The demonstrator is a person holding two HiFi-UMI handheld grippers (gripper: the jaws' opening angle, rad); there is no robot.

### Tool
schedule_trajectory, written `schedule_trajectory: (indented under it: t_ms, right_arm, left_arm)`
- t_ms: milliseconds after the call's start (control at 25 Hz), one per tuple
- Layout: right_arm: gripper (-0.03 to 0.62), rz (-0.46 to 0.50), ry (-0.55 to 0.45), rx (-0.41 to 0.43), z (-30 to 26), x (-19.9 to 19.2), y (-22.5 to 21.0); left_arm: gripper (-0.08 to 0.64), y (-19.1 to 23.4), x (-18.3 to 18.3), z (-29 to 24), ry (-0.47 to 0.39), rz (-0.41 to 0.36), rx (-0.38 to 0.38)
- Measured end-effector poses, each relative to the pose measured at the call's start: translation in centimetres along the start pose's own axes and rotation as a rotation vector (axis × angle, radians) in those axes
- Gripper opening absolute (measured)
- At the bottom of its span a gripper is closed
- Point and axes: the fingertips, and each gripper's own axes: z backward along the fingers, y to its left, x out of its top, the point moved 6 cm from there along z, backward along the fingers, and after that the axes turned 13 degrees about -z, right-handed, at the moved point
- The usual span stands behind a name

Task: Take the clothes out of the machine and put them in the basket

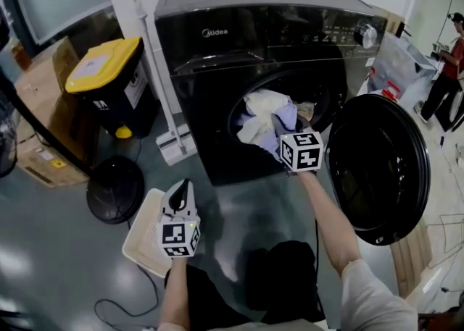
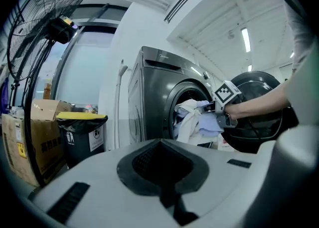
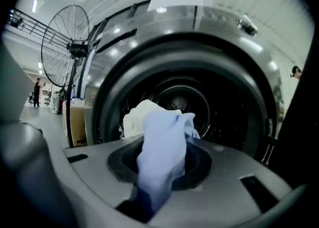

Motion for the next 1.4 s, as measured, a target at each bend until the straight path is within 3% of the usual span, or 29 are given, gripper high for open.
schedule_trajectory:
  t_ms: [320, 800, 1080, 1400]
  right_arm:
    - [0.12, 0.033, -0.071, 0.026, 6.2, 4.5, 0.8]
    - [0.12, 0.053, -0.057, 0.113, 10.9, 4.8, 4.3]
    - [0.12, 0.066, -0.057, 0.256, 10.5, 4.7, 10.0]
    - [0.12, 0.061, -0.046, 0.495, 8.7, 3.5, 20.1]
  left_arm:
    - [0.018, 0.1, 1.4, 1.1, -0.027, -0.003, 0.002]
    - [0.018, 1.2, 2.8, 3.2, -0.038, -0.035, 0.022]
    - [0.018, 3.6, 2.5, 6.3, -0.01, -0.053, 0.095]
    - [0.018, 8.5, 0.2, 12.2, 0.05, -0.053, 0.234]
